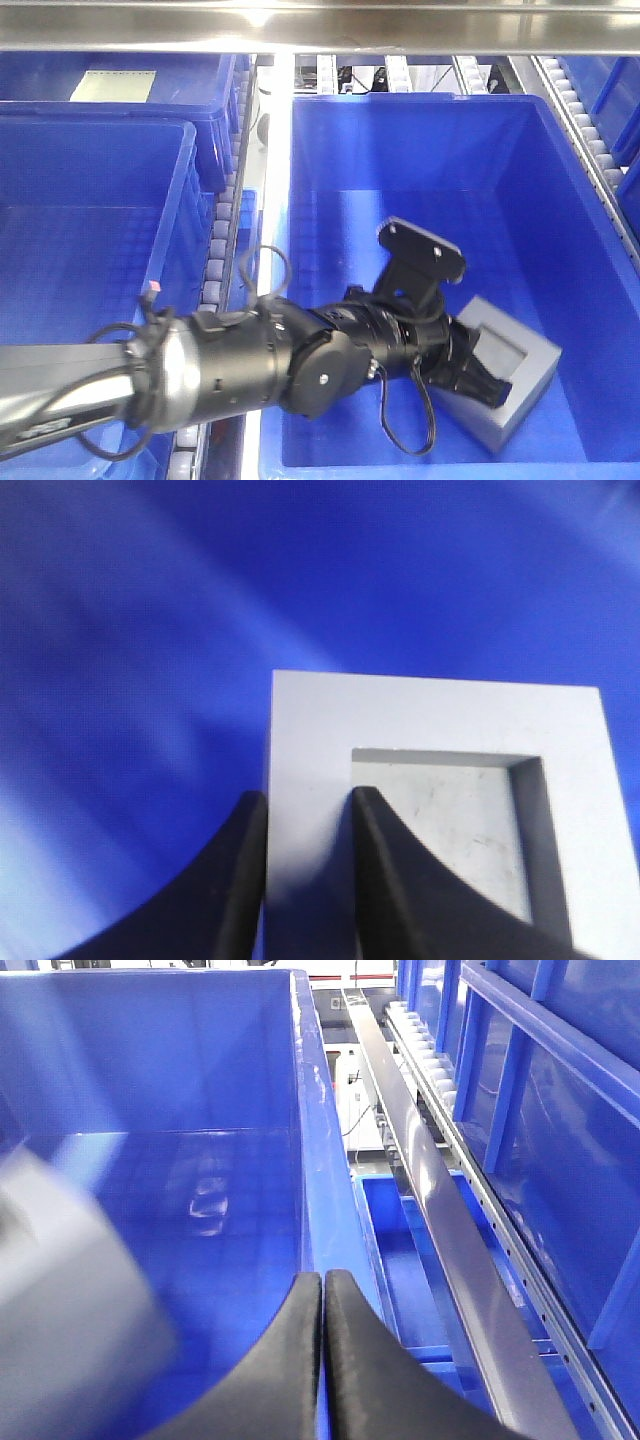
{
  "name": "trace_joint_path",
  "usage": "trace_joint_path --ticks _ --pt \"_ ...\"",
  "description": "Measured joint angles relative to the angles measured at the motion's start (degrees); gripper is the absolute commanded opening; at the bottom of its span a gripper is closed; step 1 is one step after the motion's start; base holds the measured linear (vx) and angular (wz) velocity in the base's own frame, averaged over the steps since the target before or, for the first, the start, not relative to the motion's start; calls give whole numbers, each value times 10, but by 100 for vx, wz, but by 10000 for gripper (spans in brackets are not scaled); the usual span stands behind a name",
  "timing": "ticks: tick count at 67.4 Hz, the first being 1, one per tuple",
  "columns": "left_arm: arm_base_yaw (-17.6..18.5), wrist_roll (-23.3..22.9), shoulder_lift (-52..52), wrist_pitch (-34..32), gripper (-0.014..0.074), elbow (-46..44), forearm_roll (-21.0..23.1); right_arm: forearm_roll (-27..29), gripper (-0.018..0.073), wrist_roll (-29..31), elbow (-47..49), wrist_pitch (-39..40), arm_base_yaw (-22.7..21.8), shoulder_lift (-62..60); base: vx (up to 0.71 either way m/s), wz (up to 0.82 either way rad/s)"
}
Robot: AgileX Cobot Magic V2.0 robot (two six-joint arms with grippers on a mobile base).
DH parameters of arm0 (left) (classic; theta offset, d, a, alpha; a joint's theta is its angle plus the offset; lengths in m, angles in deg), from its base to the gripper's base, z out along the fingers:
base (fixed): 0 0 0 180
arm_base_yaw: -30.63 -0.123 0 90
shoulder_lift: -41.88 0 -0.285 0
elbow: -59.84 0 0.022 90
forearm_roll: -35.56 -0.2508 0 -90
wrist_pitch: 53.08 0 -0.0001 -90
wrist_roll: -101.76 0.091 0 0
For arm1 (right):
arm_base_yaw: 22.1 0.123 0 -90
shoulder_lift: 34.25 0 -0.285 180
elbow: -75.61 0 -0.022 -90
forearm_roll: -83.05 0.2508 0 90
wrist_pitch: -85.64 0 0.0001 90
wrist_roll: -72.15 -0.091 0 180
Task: Sort gray base to blue bin
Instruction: 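Swing the left arm over the blue bin and lower the block, then open the left gripper to release the block into the bin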
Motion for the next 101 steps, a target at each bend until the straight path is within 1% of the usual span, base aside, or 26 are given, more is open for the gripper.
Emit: trace_joint_path --ticks 10,27,44,52,57,64,71,81,88,101 --pt "0 0 11 4 127 -1 0 0 -5 0 0 0 0 0 0 0" --pt "0 0 21 35 265 -1 0 0 -5 0 0 0 0 0 0 0" --pt "0 0 21 35 357 -3 0 0 -5 0 0 0 0 0 0 0" --pt "0 0 14 41 386 -3 0 0 -5 0 0 0 0 0 0 0" --pt "0 0 2 56 367 -3 0 0 -5 0 0 0 0 0 0 0" --pt "0 0 -31 79 289 4 0 0 -5 0 0 -1 0 0 0 0" --pt "1 0 -83 72 176 35 -5 0 -5 0 0 -1 0 0 0 0" --pt "1 0 -198 34 -10 125 -10 0 -5 0 0 -1 0 0 0 0" --pt "1 4 -290 18 -9 192 -13 0 -5 0 0 -1 0 0 0 0" --pt "1 26 -450 15 -8 308 -15 0 -5 0 0 -1 0 0 0 0"
